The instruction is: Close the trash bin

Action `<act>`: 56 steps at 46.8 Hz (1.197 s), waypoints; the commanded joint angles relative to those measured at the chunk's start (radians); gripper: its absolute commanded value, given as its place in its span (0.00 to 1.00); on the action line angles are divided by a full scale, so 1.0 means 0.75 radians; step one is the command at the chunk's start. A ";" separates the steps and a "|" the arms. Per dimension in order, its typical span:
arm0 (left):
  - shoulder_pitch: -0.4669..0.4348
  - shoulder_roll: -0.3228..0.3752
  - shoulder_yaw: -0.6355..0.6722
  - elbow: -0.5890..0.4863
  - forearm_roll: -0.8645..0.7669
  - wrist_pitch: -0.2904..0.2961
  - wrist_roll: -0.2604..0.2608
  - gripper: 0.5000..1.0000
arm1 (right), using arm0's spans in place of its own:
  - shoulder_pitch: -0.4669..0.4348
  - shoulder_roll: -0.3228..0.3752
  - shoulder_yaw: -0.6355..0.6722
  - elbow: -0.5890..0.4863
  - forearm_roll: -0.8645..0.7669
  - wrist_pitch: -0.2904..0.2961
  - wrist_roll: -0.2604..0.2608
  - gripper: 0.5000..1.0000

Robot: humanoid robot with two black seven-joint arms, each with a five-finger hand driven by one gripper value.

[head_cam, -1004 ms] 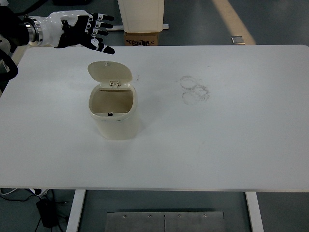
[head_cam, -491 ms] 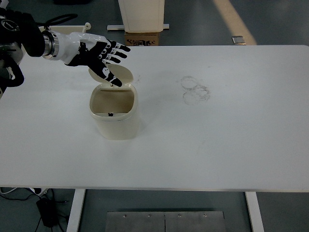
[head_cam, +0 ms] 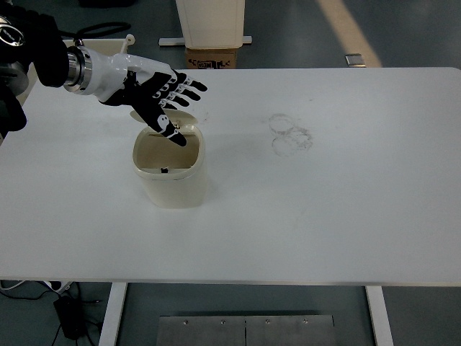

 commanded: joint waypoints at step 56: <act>0.088 0.052 0.055 -0.118 -0.018 -0.006 -0.012 1.00 | 0.006 0.000 0.000 0.000 0.000 0.000 0.001 0.98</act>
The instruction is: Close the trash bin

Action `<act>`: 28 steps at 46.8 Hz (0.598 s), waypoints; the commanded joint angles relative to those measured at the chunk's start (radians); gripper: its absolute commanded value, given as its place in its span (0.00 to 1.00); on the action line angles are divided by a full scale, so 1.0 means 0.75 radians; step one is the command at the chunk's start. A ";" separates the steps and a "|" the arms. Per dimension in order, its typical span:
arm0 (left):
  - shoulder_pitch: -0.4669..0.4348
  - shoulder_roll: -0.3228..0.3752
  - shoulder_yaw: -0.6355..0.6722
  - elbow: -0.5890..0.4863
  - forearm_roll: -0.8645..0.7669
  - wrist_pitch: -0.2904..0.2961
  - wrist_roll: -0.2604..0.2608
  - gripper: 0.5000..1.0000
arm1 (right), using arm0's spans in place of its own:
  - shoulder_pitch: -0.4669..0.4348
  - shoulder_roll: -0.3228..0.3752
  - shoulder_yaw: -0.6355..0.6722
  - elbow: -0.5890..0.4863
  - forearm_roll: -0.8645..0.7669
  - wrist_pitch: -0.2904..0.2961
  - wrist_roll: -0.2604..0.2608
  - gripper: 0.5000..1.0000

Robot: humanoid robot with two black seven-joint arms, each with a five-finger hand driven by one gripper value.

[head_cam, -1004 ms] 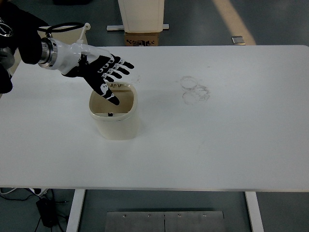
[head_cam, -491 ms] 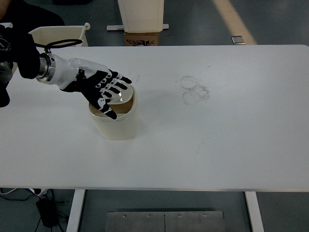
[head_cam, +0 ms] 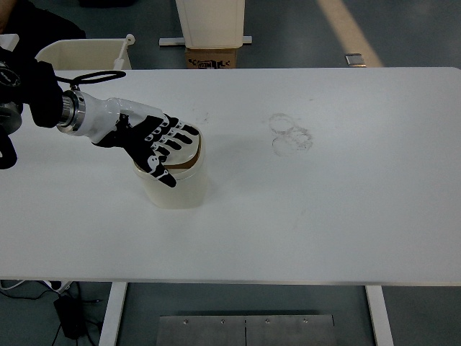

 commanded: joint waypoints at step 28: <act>0.047 -0.006 0.000 0.002 0.000 0.004 0.000 1.00 | -0.002 0.000 0.000 0.000 0.000 -0.001 -0.001 0.98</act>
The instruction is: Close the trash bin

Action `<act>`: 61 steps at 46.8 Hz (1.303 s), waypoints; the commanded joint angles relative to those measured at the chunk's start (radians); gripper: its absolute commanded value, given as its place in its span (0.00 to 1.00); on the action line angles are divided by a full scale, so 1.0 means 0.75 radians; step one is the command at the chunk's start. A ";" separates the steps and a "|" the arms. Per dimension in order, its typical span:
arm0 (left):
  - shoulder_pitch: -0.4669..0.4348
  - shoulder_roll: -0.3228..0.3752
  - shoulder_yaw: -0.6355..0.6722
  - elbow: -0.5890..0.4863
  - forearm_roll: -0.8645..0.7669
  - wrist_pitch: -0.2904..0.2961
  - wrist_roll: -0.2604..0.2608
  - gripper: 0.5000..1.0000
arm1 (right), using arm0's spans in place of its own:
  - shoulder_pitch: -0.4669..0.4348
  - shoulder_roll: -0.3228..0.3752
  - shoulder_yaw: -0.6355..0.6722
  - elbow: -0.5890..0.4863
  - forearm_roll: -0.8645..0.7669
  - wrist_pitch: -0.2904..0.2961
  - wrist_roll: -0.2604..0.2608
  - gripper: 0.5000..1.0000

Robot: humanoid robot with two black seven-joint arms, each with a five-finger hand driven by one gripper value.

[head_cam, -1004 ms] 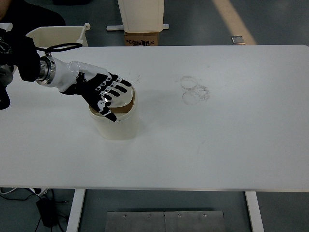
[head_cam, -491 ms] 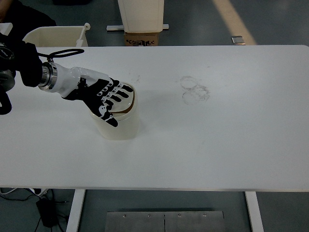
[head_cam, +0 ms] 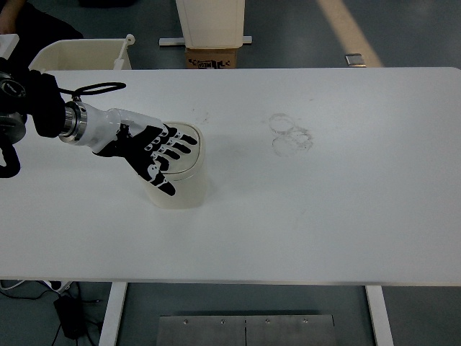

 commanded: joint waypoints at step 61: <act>0.008 0.069 -0.075 0.010 0.000 -0.004 0.000 1.00 | 0.000 0.000 0.000 0.000 0.000 0.000 -0.001 0.98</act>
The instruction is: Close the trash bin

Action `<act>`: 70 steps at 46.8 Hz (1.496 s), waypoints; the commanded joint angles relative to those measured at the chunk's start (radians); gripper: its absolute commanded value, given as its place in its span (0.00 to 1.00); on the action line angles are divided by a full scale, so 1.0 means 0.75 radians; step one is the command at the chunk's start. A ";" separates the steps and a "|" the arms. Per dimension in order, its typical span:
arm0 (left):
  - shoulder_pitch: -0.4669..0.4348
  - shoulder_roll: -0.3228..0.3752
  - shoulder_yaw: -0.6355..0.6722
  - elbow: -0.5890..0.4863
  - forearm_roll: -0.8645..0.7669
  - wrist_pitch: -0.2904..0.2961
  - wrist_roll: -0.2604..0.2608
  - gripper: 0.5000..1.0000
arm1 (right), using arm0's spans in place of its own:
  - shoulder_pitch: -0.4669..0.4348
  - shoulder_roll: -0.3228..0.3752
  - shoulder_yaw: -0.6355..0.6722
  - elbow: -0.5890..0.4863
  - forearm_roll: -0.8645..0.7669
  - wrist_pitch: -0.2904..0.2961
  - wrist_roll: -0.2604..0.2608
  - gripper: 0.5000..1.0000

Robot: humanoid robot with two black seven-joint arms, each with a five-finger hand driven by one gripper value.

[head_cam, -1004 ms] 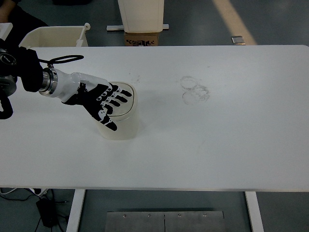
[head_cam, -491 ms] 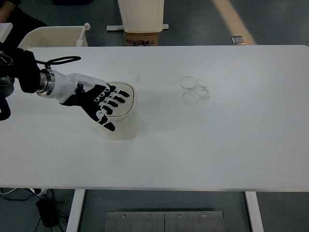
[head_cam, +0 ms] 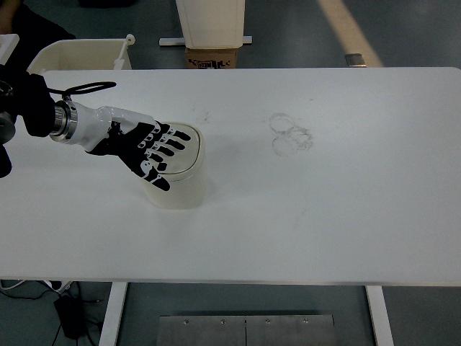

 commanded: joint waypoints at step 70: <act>0.650 0.031 -1.232 1.075 -0.216 -0.080 -0.147 1.00 | -0.006 0.000 -0.002 0.000 0.000 0.000 0.001 0.98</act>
